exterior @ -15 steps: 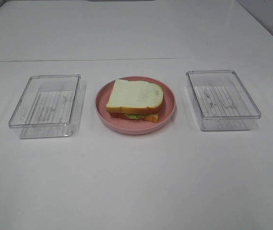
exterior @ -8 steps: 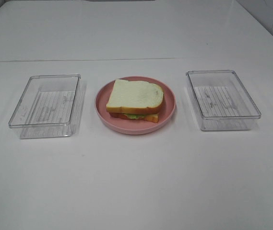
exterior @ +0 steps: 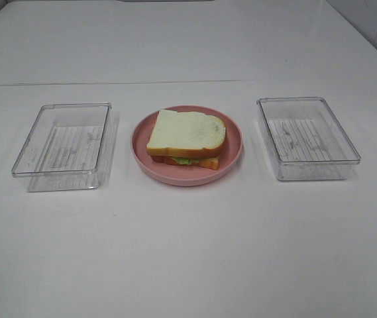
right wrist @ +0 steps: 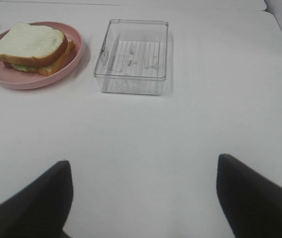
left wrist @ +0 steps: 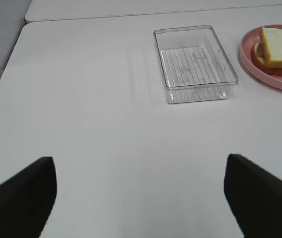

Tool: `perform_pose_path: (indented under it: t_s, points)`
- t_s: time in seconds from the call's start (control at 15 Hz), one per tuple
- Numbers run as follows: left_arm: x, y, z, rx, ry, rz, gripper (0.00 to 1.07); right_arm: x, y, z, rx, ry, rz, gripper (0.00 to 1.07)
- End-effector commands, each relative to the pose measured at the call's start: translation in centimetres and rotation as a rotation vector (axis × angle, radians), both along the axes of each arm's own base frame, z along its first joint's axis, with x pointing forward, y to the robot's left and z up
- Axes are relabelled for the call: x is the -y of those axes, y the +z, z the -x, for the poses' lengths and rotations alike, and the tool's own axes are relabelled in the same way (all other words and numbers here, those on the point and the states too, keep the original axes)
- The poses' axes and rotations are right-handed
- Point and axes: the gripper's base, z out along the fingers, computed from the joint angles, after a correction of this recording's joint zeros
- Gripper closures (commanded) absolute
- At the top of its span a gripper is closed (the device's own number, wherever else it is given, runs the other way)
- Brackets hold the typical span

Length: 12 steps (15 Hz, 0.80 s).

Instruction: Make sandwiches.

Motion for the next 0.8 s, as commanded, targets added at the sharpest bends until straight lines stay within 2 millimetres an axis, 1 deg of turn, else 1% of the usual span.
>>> perform_pose_path:
  t_s: [0.07,0.8]
  points:
    - [0.06,0.02,0.29,0.032,-0.002,0.009,0.19,0.03,0.07,0.20,0.031,-0.004,0.007,0.31]
    - [0.06,0.02,0.29,0.032,-0.002,0.009,0.19,0.03,0.07,0.20,0.031,-0.004,0.007,0.31]
